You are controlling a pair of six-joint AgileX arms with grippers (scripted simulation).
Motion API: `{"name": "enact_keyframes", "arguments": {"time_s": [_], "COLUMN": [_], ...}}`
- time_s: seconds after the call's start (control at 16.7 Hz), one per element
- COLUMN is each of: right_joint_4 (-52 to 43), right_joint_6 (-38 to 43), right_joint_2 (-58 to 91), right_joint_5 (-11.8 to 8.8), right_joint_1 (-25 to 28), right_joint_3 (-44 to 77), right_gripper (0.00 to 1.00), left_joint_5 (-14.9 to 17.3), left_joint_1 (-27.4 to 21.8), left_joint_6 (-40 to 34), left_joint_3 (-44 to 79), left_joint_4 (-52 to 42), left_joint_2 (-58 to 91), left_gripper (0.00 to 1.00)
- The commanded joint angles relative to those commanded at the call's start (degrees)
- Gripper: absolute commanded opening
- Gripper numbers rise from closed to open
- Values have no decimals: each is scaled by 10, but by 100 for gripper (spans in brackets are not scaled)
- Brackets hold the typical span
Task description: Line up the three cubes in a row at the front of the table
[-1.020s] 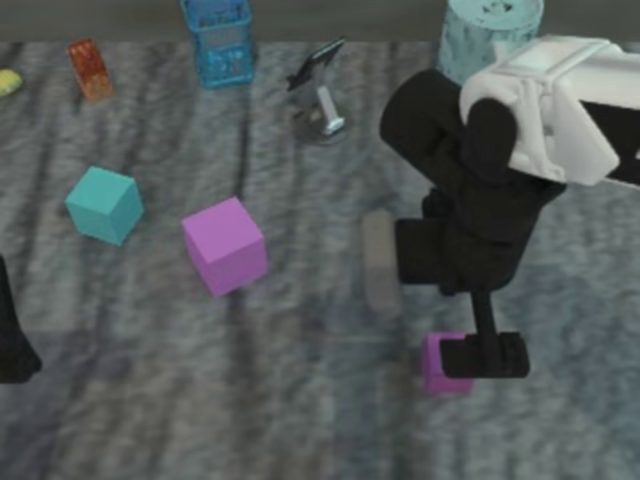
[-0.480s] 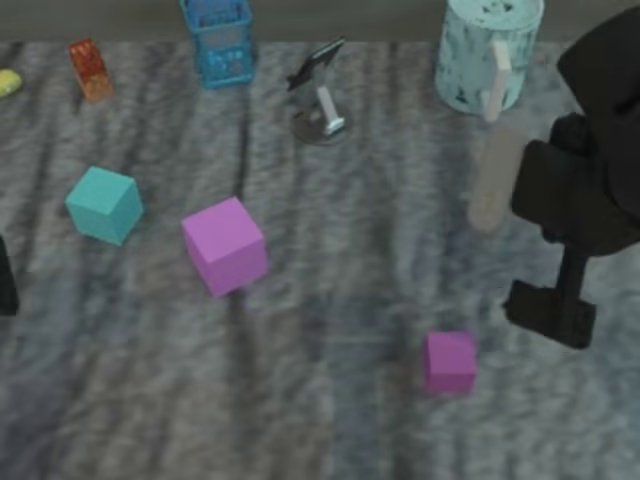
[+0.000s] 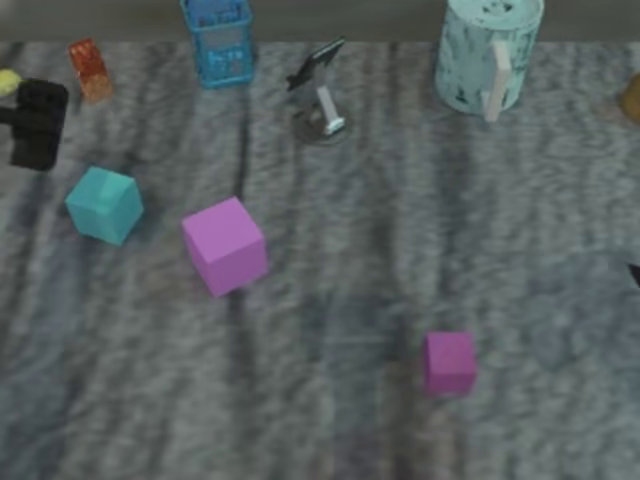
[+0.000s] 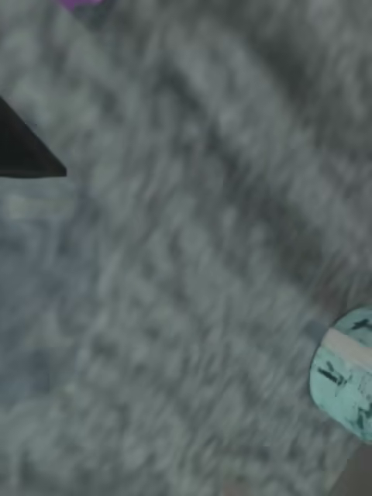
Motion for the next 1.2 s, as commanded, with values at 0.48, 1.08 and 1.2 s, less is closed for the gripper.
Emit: {"name": "enact_keyframes", "arguments": {"time_s": [0.48, 1.08, 1.2], "right_joint_4": [184, 246, 246], "right_joint_6": [175, 233, 233], "right_joint_2": [-314, -415, -415], "right_joint_5": [22, 37, 37], "right_joint_1": [-100, -125, -125], "right_joint_3": [-259, -332, -332], "right_gripper": [100, 100, 100], "left_joint_5": [1, 4, 4], "left_joint_1": [-16, -21, -18], "left_joint_6": [49, 64, 64], "left_joint_3": [358, 480, 477], "left_joint_4": [-231, -296, -293], "left_joint_2": [410, 532, 531], "left_gripper": [100, 100, 100]}}
